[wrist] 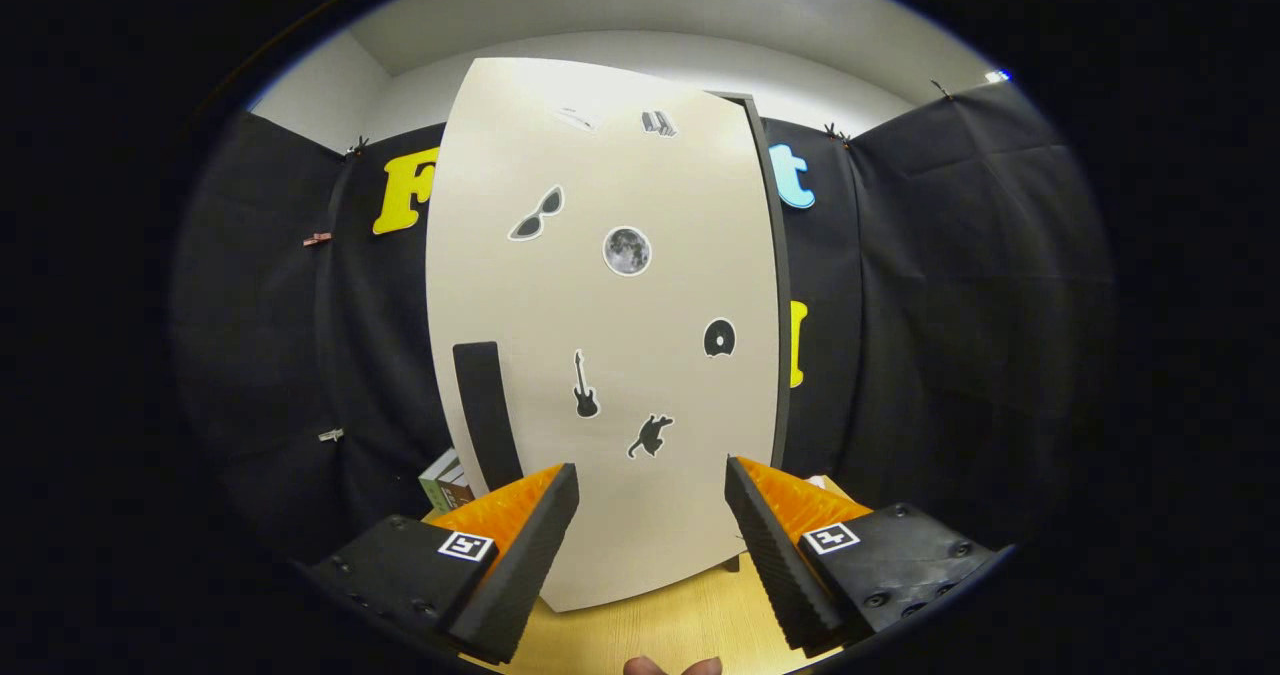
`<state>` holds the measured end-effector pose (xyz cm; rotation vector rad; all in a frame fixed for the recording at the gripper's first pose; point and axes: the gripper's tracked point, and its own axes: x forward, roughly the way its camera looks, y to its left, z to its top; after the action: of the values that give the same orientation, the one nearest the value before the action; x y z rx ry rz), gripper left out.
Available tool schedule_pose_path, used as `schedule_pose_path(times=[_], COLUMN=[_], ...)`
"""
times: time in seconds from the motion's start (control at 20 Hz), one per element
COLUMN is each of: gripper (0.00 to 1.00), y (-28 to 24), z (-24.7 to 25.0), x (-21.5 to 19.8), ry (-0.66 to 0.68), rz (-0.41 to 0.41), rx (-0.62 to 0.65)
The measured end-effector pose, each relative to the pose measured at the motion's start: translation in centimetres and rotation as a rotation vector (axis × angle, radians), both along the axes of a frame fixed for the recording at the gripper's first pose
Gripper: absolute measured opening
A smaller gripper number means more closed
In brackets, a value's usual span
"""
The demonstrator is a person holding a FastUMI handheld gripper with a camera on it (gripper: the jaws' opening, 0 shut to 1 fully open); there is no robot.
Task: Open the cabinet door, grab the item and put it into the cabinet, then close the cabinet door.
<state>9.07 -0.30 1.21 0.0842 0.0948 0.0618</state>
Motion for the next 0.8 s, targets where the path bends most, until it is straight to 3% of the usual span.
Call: schedule_pose_path(times=[0.8], gripper=[0.96], y=[-0.49], z=[0.03], x=[0.04], ry=[-0.012], rz=[-0.024], rx=[-0.012])
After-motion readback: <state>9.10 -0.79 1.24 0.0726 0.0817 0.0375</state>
